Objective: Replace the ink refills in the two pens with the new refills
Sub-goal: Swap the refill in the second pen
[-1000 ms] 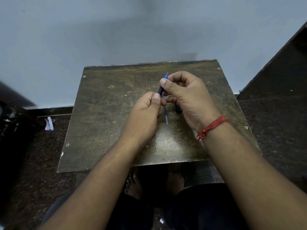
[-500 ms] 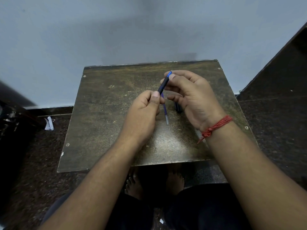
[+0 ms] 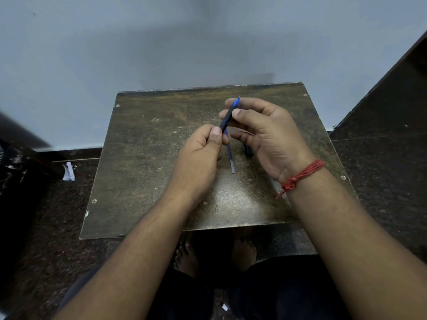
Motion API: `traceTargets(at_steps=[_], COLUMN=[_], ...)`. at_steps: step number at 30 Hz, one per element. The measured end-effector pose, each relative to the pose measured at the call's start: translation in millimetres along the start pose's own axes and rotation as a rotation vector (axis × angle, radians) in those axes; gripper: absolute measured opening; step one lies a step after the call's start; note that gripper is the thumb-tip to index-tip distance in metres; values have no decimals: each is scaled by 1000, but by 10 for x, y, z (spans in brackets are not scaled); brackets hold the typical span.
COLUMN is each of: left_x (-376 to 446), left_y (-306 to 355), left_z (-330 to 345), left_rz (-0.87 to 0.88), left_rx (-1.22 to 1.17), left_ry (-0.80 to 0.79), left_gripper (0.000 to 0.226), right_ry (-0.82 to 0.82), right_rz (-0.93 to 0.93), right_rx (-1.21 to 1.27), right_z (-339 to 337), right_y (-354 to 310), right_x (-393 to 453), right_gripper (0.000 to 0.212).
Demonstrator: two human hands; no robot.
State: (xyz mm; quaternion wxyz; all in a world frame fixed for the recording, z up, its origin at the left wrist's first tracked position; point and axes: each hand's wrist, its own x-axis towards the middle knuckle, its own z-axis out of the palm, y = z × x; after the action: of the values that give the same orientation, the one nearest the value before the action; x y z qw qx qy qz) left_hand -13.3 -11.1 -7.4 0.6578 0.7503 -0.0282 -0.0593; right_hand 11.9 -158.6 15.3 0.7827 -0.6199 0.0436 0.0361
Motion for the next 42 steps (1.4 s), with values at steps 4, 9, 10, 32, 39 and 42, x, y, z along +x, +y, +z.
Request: traceTargets(at_steps=[4,9,10,32,39,42], left_x=[5,-3,0,14,17,21], left_y=[-1,-3,-6,-21,-12,-16], left_z=[-7,-4,-5,-11,-14,-18], left_rz=[20,56,53,33,40,39], left_rx=[31,138,135,146,149,147], left_ry=[10,30,35,43,44,46], left_gripper=[31,33,33,34,34,34], right_ry=[83,55,41,-22,5,46], right_rz=[-52,-71,-71,-15,8,-21], right_rx=[-128,-160,-140,-74,-74,-112], right_z=[-1,-29,-32,-33,3,7], right_y=[28,38,29,-16,11,33], right_x=[23,37,38,14,16,13], right_gripper=[11,12,8,15,9,13])
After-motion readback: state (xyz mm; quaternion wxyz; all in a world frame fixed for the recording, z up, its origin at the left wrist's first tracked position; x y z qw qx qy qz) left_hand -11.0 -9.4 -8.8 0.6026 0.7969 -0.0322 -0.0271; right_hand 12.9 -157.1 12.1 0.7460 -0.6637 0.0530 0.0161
